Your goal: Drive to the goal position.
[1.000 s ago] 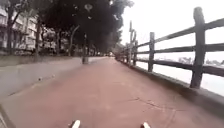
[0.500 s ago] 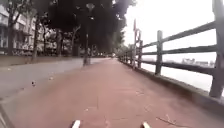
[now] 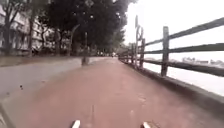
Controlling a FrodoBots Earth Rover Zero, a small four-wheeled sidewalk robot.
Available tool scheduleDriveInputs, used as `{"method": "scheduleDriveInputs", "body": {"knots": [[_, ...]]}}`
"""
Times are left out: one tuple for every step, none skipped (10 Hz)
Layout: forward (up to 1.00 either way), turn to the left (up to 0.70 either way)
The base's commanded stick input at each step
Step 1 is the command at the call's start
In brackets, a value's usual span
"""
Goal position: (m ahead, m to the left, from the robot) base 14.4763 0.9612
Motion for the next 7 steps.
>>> {"method": "scheduleDriveInputs", "body": {"knots": [[0.70, 0.00], [0.70, 0.00], [0.70, 0.00], [0.70, 0.00], [0.70, 0.00], [0.70, 0.00], [0.70, 0.00]]}}
